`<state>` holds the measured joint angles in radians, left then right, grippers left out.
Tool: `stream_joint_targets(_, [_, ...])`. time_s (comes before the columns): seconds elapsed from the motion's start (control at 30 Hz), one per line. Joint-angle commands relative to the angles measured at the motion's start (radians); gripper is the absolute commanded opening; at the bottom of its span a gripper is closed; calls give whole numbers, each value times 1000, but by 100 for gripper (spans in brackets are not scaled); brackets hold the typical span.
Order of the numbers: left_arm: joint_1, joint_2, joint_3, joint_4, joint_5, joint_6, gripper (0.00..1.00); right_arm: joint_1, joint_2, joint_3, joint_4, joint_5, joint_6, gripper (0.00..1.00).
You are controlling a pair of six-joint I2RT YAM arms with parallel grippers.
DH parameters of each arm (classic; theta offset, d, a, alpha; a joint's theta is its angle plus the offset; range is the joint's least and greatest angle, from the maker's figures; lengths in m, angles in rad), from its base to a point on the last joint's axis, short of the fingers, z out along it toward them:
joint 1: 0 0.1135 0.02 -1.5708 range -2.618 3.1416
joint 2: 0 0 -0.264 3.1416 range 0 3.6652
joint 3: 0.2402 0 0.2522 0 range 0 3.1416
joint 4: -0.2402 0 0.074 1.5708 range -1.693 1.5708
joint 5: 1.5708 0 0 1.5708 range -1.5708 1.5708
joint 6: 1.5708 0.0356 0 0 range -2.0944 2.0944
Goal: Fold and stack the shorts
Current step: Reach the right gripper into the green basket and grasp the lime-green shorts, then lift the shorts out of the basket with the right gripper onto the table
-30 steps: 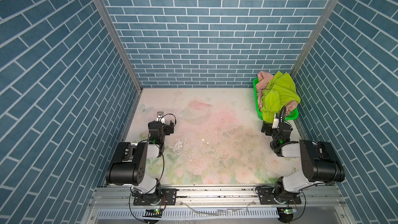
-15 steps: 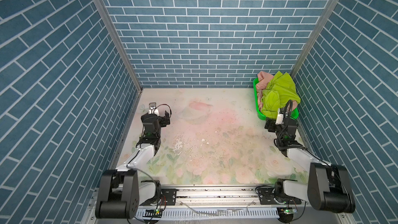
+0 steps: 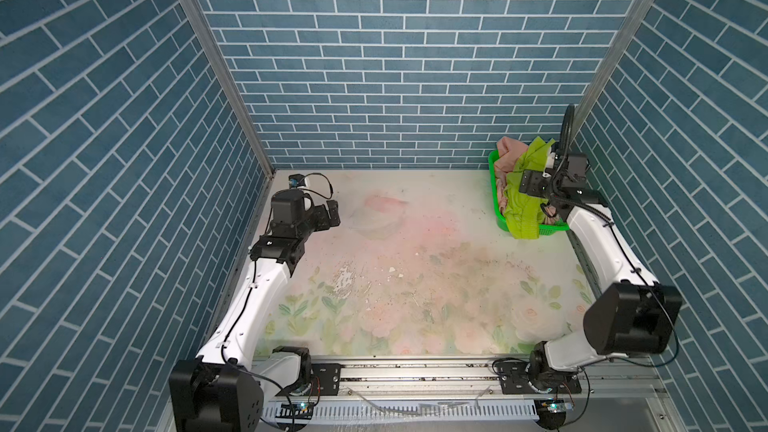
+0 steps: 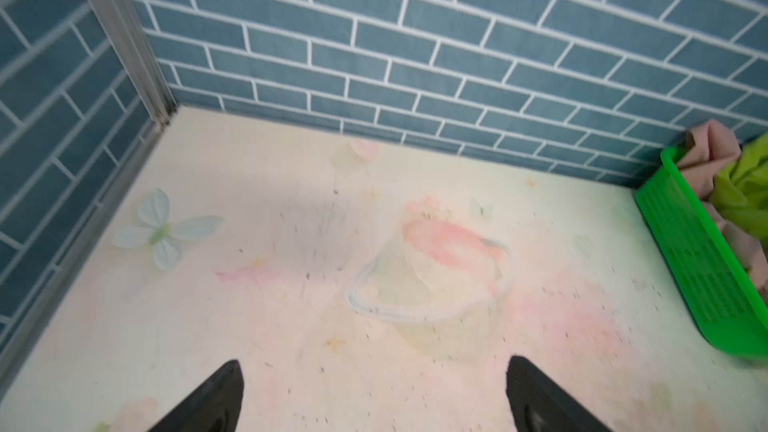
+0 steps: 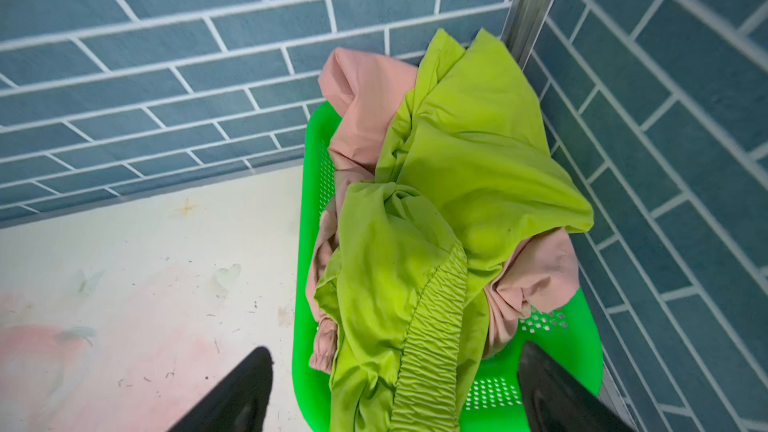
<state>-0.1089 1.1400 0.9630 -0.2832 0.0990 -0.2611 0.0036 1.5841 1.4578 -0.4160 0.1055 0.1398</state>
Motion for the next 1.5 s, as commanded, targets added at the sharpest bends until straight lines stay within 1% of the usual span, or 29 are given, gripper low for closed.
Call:
stream_joint_targets(0.0, [-18,-8,32,-127,74,-20,100,-10,119,88,-177,-10,-38,93])
stream_joint_targets(0.1, [-20,-13,32,-141,83,-15,100,-20,201,122,-179,-25,-43,93])
stream_joint_targets(0.17, [-20,-14,34,-149,85,-14,100,-29,231,120,-157,-20,-43,93])
stream_joint_targets(0.3, [-20,-13,32,-149,102,-14,100,-59,270,97,-59,-103,-51,92])
stream_joint_targets(0.37, [-20,-9,33,-153,105,-13,100,-72,298,96,-21,-128,-52,88])
stream_joint_targets(0.4, [-20,-8,35,-158,105,-12,100,-82,310,91,6,-155,-50,84])
stream_joint_targets(0.47, [-20,-6,37,-166,107,-10,100,-103,329,89,44,-230,-36,71])
stream_joint_targets(0.5, [-20,-8,38,-168,108,-9,100,-111,337,90,64,-274,-34,62])
stream_joint_targets(0.57, [-20,-10,37,-172,109,-7,100,-114,342,94,92,-317,-43,43])
stream_joint_targets(0.63, [-20,-15,36,-171,117,-2,100,-114,337,102,98,-324,-53,12])
stream_joint_targets(0.67, [-21,-20,34,-168,126,4,100,-114,329,106,100,-321,-55,0])
stream_joint_targets(0.83, [-23,-35,30,-176,134,11,100,-112,227,75,120,-338,-57,0])
stream_joint_targets(0.97, [-25,-24,42,-195,141,14,100,-96,127,55,93,-343,-52,0])
stream_joint_targets(1.13, [-42,-8,65,-212,158,19,100,-34,1,90,14,-342,-62,0])
stream_joint_targets(1.27, [-77,-2,86,-217,166,39,100,53,-59,189,-62,-306,-101,0])
stream_joint_targets(1.4, [-133,0,106,-223,171,79,100,144,-55,377,-173,-299,-139,0])
stream_joint_targets(1.47, [-151,-6,111,-227,166,89,100,181,-55,455,-202,-298,-149,0])
